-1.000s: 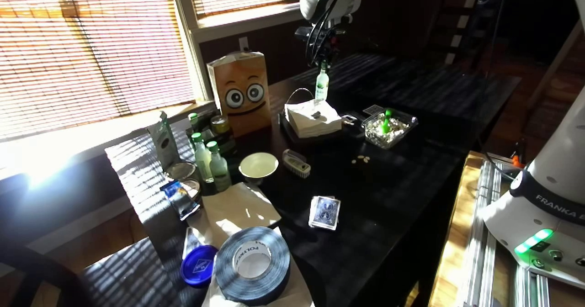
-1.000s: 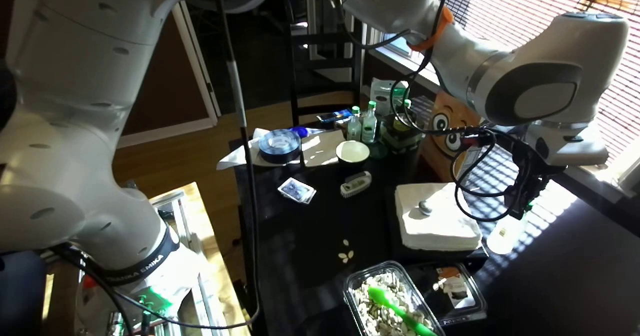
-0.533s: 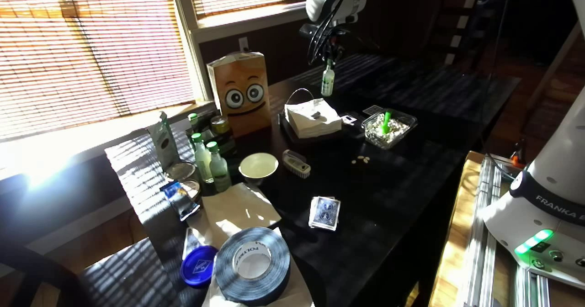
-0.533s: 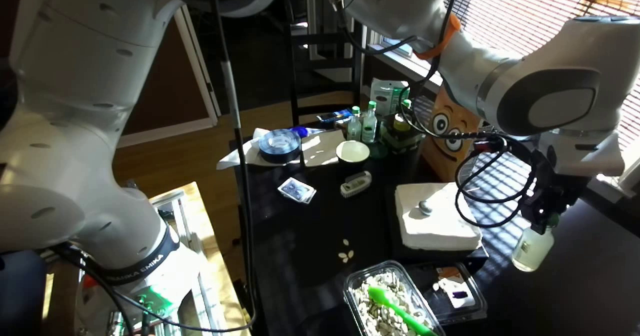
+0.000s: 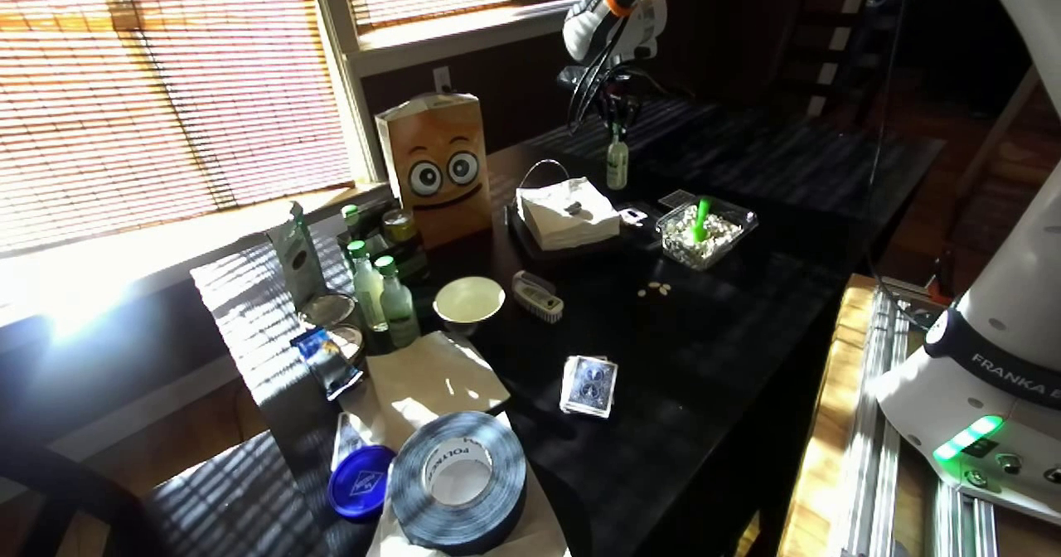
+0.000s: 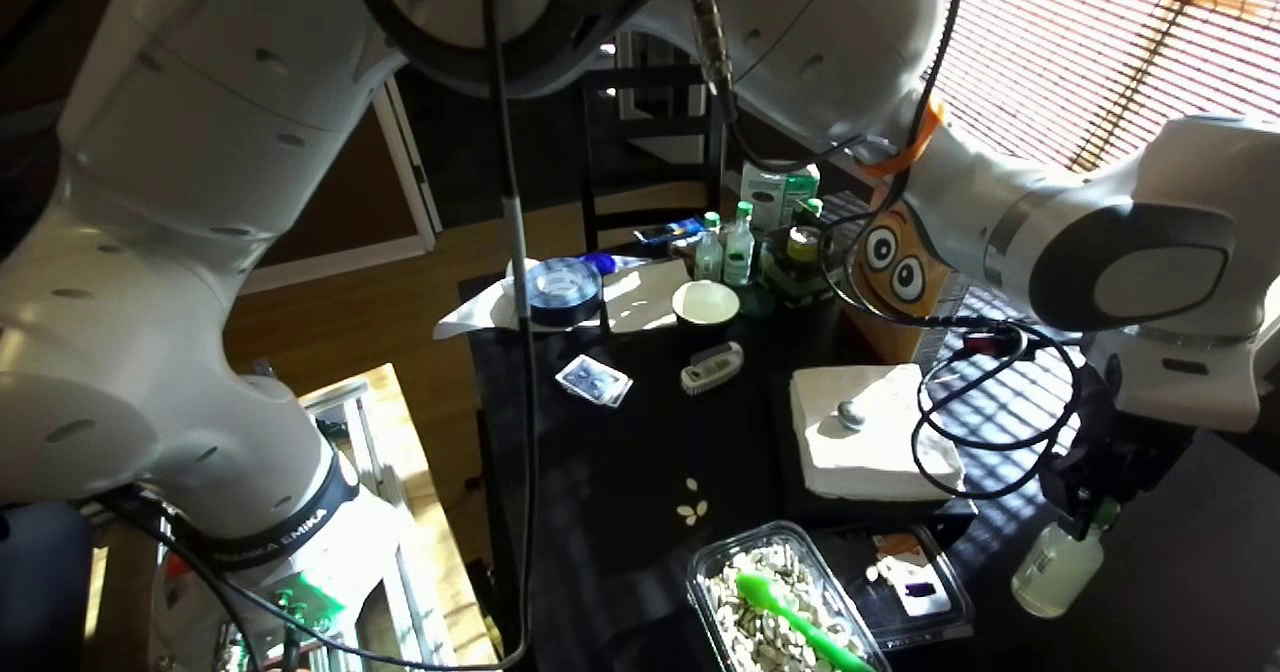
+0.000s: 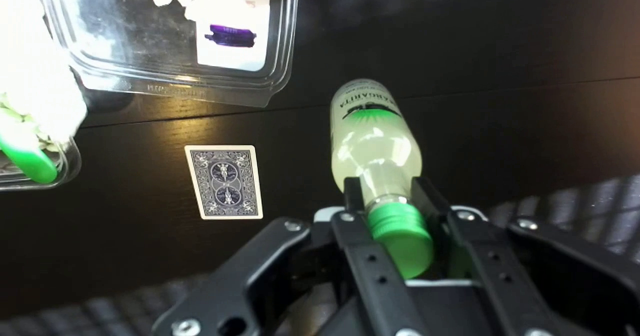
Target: Move the bottle to the right
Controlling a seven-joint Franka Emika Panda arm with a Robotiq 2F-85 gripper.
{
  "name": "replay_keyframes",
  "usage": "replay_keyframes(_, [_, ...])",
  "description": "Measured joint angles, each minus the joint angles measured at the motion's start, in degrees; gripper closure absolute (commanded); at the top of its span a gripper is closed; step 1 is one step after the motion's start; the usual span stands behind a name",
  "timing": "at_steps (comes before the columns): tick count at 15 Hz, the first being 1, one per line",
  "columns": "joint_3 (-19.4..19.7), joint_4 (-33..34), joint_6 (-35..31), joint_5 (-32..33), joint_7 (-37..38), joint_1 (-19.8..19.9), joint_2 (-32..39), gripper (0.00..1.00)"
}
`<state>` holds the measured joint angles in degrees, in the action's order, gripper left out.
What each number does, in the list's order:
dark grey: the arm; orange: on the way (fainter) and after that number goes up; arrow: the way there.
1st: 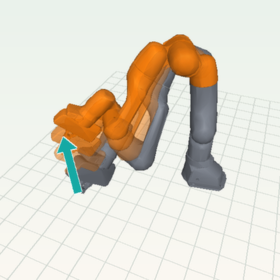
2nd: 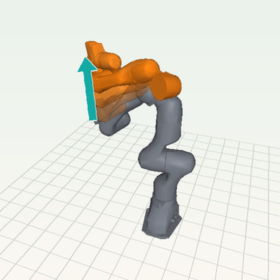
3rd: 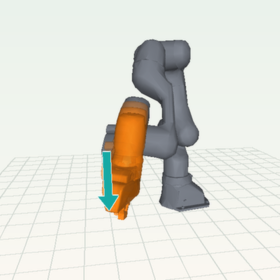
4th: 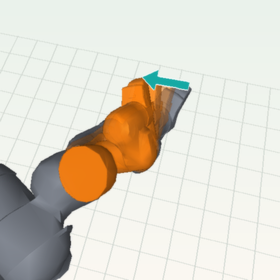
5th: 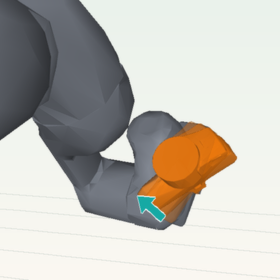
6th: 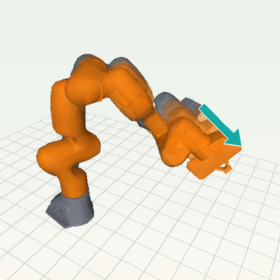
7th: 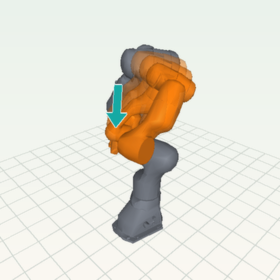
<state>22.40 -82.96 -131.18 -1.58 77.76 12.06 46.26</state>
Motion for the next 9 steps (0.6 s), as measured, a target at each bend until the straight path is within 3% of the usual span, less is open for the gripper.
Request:
replay_keyframes(8, [-5.0,10.2,6.2,-4.1,-0.3,6.6,6.1,0.93])
replay_keyframes(9, [-5.4,11.4,7.1,-4.5,-0.3,7.1,6.6,0.89])
